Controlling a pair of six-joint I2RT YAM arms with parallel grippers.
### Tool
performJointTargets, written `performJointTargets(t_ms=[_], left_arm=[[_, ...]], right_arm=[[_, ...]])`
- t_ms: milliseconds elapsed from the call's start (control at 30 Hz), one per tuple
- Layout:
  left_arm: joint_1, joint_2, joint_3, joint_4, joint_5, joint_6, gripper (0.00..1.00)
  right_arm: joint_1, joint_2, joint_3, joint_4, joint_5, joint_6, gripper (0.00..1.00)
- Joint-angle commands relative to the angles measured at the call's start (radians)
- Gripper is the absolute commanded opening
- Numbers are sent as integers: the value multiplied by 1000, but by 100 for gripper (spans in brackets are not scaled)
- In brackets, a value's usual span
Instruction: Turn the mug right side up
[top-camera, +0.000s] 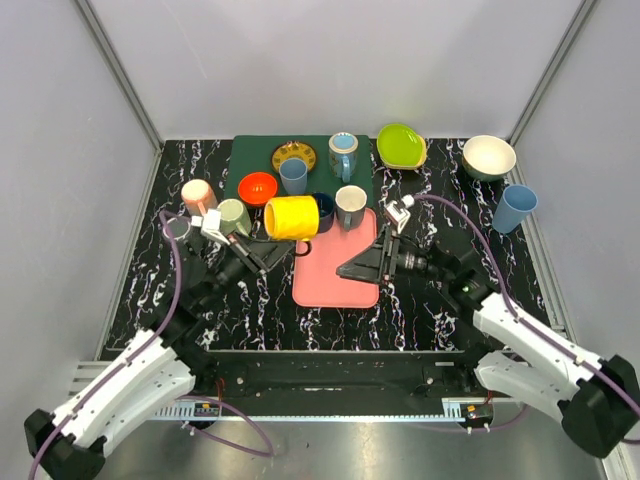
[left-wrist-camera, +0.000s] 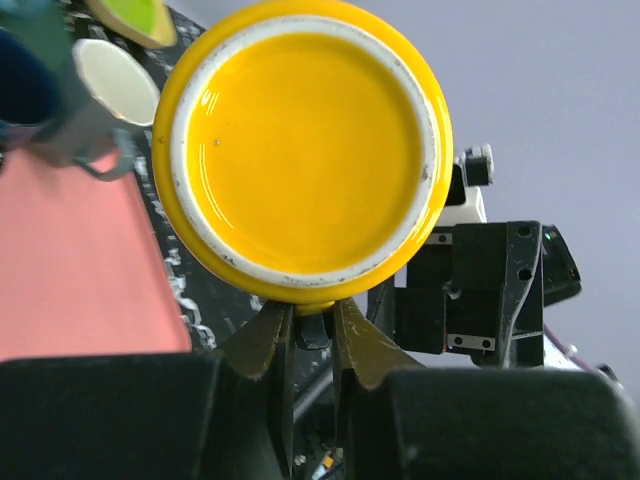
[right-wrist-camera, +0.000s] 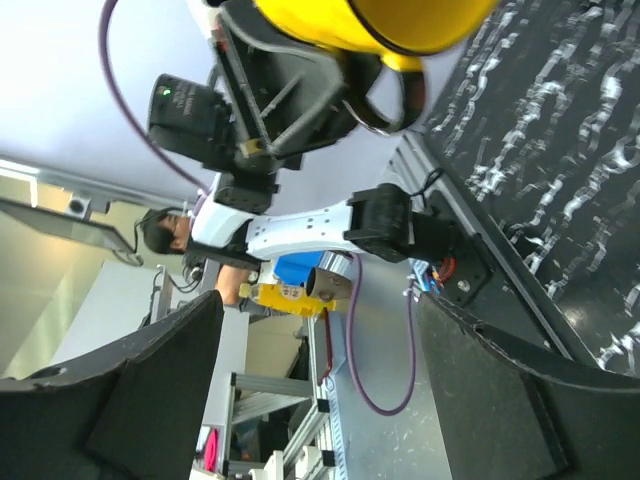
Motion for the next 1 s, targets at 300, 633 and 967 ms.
performJointTargets(t_ms=[300,633,967], left_arm=[[-48,110,41,514,205,-87,0],[-98,153,37,549,218,-101,0],[-124,183,32,546,217,-84,0]], right_arm=[[61,200,186,178,21,-52,78],[62,315,272,265,-5,-35,63],[101,389,330,313,-44,-23,46]])
